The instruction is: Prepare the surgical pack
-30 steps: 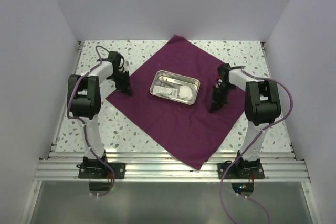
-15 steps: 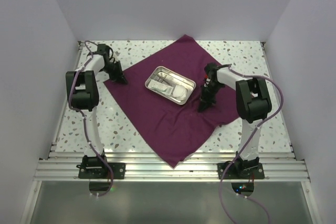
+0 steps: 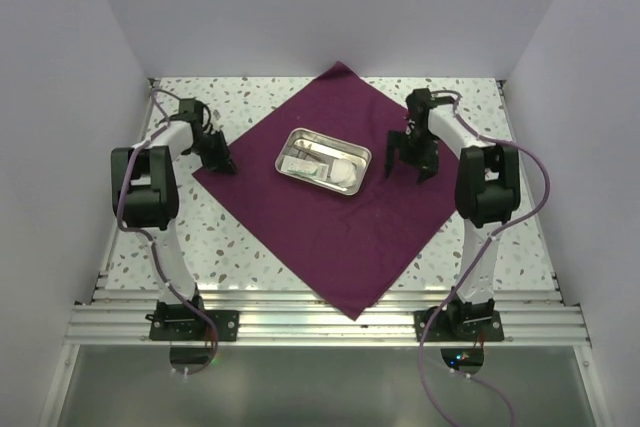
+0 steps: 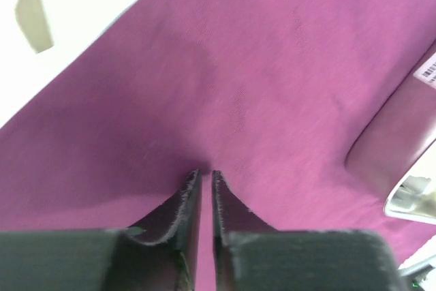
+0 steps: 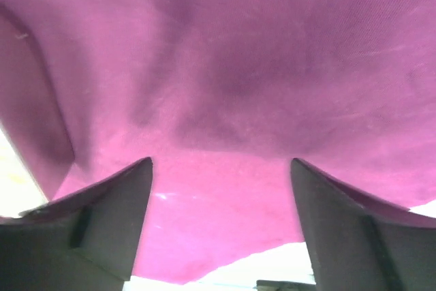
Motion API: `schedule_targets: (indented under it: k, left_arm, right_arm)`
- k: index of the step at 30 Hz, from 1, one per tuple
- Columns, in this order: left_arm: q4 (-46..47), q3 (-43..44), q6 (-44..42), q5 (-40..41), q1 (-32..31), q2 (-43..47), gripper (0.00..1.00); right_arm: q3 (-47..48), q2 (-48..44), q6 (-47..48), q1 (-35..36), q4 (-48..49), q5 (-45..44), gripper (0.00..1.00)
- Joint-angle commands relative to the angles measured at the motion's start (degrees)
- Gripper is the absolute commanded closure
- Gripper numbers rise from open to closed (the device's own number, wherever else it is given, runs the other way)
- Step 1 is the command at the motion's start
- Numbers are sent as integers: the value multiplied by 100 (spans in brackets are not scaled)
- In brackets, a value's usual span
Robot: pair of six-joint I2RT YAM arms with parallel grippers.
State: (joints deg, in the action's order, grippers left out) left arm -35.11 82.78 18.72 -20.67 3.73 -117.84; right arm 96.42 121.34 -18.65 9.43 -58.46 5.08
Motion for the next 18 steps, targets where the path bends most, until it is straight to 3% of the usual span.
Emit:
schedule_targets:
  k: [1,5,13,18]
  left_arm:
    - [224,-44,-44,485,58,656,77]
    - [215,334,0,108,58,675,75]
    - [637,282,544,-948,-65,640,75]
    - [673,238,642,-1045,-135,692,76]
  right_arm:
    - [333,-541,38,59,-184,-149,1]
    - [491,-576,-366,120,-35,702,1]
    - [1300,99,-823,691,141,1100,2]
    - [1625,548,-1070,867,89,969,14]
